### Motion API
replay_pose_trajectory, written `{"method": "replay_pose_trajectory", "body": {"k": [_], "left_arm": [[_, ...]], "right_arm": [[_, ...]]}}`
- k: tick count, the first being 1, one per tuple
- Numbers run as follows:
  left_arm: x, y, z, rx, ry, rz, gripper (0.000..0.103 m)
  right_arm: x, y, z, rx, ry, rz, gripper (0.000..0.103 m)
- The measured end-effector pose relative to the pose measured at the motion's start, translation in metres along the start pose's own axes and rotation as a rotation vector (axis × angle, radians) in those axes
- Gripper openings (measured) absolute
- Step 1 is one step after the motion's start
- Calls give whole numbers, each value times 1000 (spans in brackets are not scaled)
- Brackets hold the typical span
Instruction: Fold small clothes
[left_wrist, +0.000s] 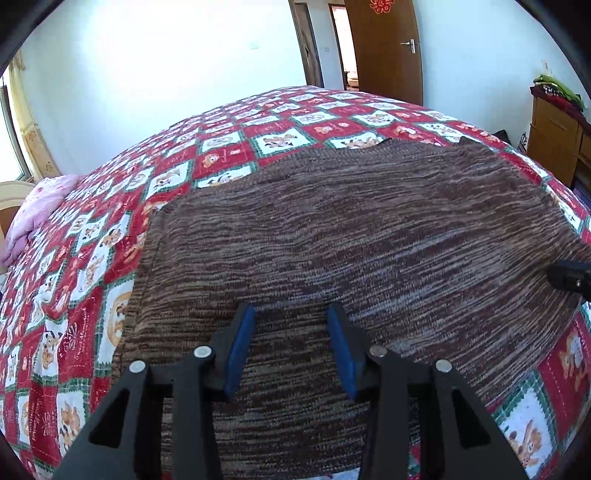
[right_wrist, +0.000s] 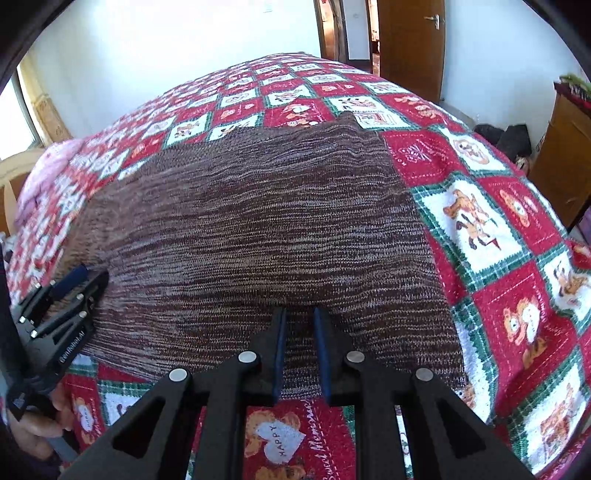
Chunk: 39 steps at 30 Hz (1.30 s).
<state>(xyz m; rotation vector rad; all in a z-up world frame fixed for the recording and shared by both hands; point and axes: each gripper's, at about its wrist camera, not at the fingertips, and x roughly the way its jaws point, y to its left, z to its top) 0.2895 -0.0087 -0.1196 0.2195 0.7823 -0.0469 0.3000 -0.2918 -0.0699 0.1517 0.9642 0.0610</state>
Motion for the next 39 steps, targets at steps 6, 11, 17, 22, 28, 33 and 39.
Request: {"method": "replay_pose_trajectory", "body": {"k": [6,11,17,22,28,33,39], "left_arm": [[-3,5,-2,-40,4,3,56],[-17,24,-14,-138,47,-63,67],[-31,48,-26,-184,94,-20,71],[-29,65,-33,-240,122,-6,73],[-34,67,-35,-246,91,4,73],[-44,104,-51,-462,55,-17,74],[-43,122,-62,-573,59,-27,74]], "right_arm": [[1,-1,0,16,-5,17,16],[0,-3,-1,32,-8,35,16],[0,-6,-2,52,-10,57,16],[0,-7,-2,60,-10,65,16],[0,-8,-1,66,-10,71,16],[-9,-3,-4,68,-40,46,16],[-20,46,-8,24,-59,183,16]]}}
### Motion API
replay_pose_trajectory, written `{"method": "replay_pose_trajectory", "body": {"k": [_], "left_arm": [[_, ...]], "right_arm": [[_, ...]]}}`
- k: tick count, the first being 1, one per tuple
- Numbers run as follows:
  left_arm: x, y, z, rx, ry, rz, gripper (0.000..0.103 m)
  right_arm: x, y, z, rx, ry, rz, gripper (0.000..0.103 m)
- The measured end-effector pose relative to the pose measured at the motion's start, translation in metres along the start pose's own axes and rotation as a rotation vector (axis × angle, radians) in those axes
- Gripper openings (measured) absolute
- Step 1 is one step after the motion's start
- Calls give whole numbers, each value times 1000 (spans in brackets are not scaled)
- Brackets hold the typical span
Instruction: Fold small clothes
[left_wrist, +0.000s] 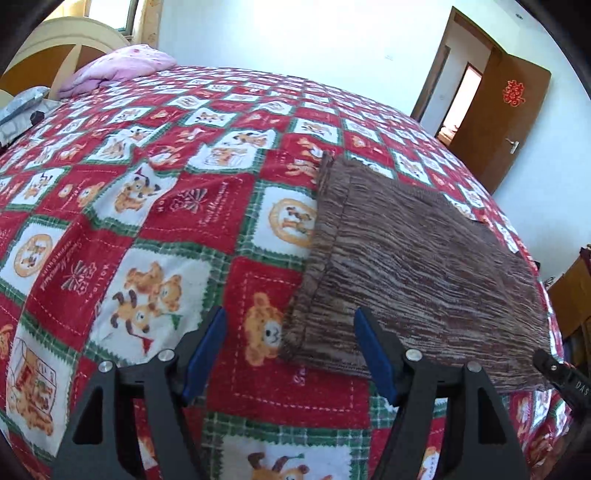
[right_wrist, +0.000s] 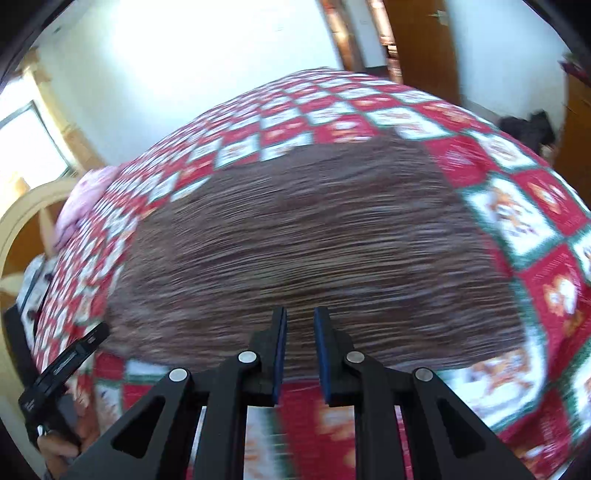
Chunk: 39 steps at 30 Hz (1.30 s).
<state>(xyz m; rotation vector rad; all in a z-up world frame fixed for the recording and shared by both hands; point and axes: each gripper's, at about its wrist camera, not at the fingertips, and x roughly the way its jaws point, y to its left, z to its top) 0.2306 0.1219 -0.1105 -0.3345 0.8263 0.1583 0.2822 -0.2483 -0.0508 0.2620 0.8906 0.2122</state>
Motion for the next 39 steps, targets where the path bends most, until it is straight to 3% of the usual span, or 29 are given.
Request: {"method": "replay_pose_trajectory", "body": {"k": [2,6,9,11,13,15,17,19,21,26,28,31,34,36,37,39], "left_arm": [[1,-8,-2,30,9,-20,74],[6,-15,-5,59,8,-22,74],[7,-13,-1,32,9,-64,74],[11,-12,6,-13,23,-148,74],[14,-13,10,-53,30,-175,73],[18,-16,12,-69,25,-183,64],[19,-17,11,-73,24,-175,45],[16,-14,10,-85,13,-189,33],[15,-5,7,-116,13,-222,32],[14,14,0,-227,22,-263,35],[6,18,-3,-255,28,-244,35],[-10,20,-13,-252,17,-197,49],[-20,13,-30,-228,39,-186,49],[-21,7,-37,-199,33,-198,58],[-20,4,-36,-190,28,-206,67],[-11,1,-28,-220,22,-241,75]], "right_arm": [[10,25,-4,-49,32,56,16],[31,58,-18,-118,77,88,16],[39,61,-26,-119,77,86,16],[38,57,-25,-102,83,102,16],[40,50,-25,-72,87,130,16],[40,47,-24,-54,88,147,16],[41,47,-25,-53,86,149,16],[42,51,-25,-61,85,142,16],[42,52,-26,-66,84,138,16],[41,50,-26,-60,85,143,16],[41,50,-26,-66,84,138,16],[41,50,-26,-68,84,137,16],[42,48,-25,-57,86,148,16],[42,47,-25,-54,87,150,16],[42,48,-25,-56,87,149,16],[42,49,-25,-60,86,145,16]]}}
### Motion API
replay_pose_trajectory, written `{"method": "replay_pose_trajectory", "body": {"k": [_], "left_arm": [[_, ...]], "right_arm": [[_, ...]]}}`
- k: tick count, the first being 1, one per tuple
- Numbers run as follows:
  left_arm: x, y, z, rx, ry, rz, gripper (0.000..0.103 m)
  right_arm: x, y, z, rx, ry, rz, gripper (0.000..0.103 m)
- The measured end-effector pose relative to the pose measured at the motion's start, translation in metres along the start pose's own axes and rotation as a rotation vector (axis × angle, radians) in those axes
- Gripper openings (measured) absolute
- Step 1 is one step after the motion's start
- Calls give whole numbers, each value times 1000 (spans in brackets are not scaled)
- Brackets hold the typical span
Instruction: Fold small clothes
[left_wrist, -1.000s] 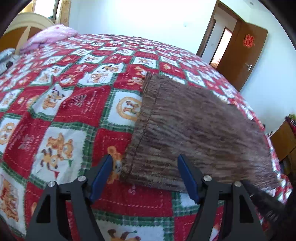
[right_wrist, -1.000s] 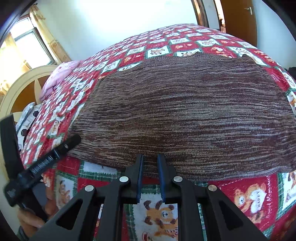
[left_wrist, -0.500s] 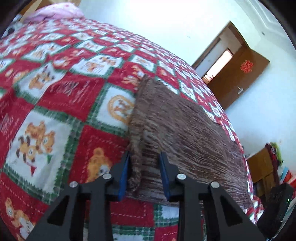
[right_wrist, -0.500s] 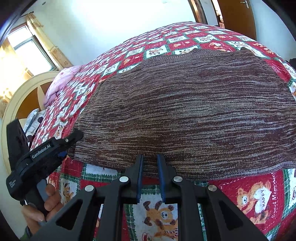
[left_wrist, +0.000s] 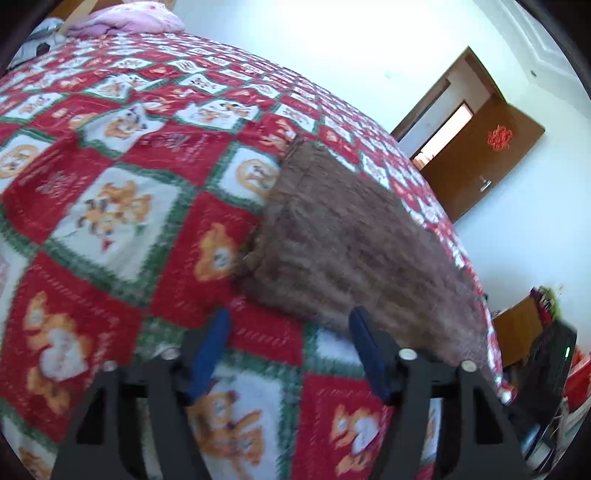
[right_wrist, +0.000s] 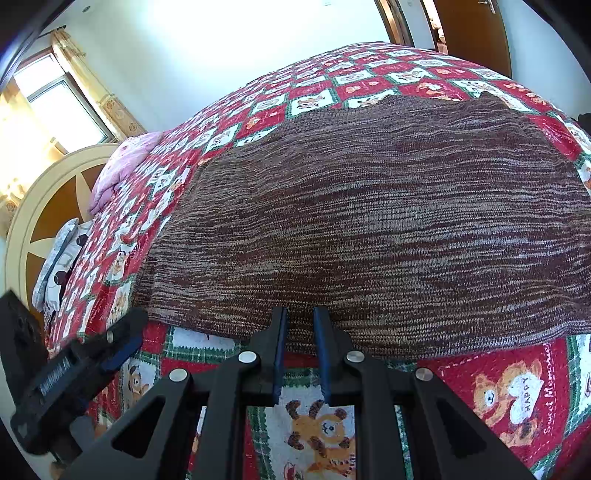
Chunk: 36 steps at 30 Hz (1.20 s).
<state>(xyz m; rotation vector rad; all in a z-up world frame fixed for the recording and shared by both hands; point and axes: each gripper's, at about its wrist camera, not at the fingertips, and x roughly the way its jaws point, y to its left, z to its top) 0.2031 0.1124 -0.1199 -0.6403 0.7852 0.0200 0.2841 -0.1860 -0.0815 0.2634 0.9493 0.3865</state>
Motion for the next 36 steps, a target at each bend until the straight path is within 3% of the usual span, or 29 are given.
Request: {"method": "replay_pose_trajectory", "body": {"k": [4,7,9,11,12,13,16,21,23,25,28,32,36], "left_arm": [[24,-3,29,-81,-10,-95,79],[37,0,45,-161,-12,-124,78],[35,-2,45,-149,-23,-112,66],[35,-4,38,-87,-9,-73,24],[35,-2,34,-76,4,-59,15],[34,3,31,-80,10,-59,13],[29,6,30,-71,1,-80,12],[24,-18,33,50,-48,-57,11],[21,-28,34,101,-63,-58,10],[17,-41,35,175,-92,-64,9],[10,-62,29,313,-138,-65,7],[16,-82,23,409,-116,-120,7],[24,-91,15,457,-94,-126,7]], "right_arm": [[0,1,0,-6,1,-7,16],[0,2,0,-8,0,-10,16],[0,2,0,-7,0,-8,16],[0,2,0,-6,2,-7,16],[-1,1,0,-6,3,-8,16],[-1,3,1,-11,12,-13,16],[-4,8,10,-23,17,-7,16],[-4,6,36,46,-67,14,16],[10,9,41,31,-44,9,16],[33,7,38,26,34,-19,15],[32,8,35,0,-1,-20,15],[28,-5,42,59,17,51,15],[15,-22,51,127,-10,101,16]]}}
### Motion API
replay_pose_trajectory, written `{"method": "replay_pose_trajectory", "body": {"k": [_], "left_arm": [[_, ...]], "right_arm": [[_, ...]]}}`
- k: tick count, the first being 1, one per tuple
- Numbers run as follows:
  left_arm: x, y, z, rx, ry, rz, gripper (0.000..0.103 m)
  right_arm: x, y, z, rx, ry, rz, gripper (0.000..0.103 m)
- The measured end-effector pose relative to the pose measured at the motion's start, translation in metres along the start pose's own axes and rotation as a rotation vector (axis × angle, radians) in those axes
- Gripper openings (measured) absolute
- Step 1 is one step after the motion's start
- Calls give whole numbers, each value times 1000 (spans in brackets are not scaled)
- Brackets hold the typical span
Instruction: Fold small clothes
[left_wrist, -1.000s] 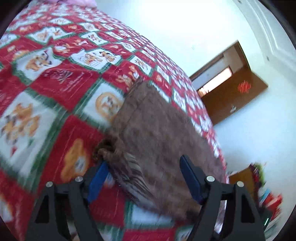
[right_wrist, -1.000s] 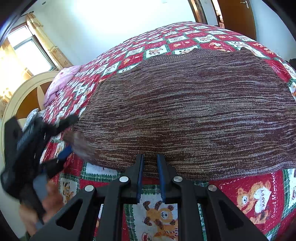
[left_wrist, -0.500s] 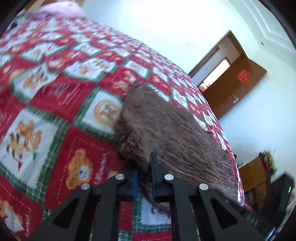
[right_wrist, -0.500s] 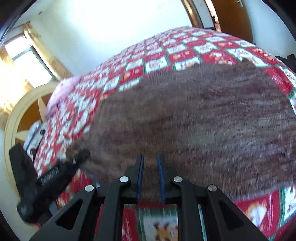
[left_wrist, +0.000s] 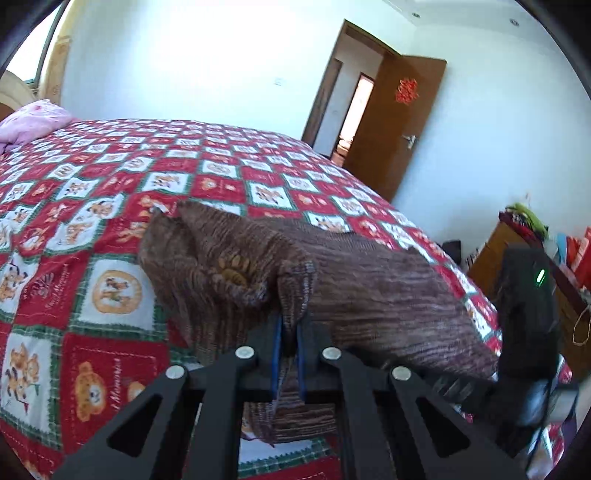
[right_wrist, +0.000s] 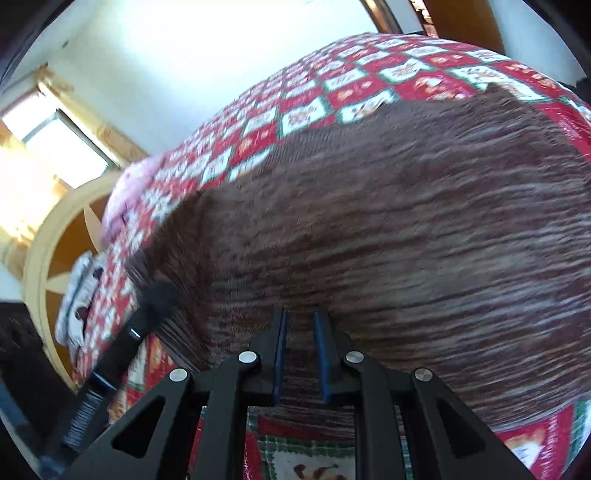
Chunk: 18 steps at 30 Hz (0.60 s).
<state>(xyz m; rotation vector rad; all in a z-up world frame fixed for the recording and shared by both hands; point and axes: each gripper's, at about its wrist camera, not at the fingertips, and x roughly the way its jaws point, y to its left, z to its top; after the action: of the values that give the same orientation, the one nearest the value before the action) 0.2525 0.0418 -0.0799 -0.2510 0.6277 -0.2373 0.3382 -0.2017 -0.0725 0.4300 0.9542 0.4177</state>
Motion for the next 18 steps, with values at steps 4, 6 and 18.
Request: {"method": "replay_pose_trajectory", "body": {"k": [4,6,18], "left_arm": [[-4,15,-8,-81,-3,-15,7],[-9,28,-10,-136,-12,-17,7],[-12,121,-37,-589,85,-148,31]], "right_arm": [[-13,5,16,-19,-15,77,16],[-18,12,19,-49,-29,73,16],[0,43,1,-102,16,113,16]]}}
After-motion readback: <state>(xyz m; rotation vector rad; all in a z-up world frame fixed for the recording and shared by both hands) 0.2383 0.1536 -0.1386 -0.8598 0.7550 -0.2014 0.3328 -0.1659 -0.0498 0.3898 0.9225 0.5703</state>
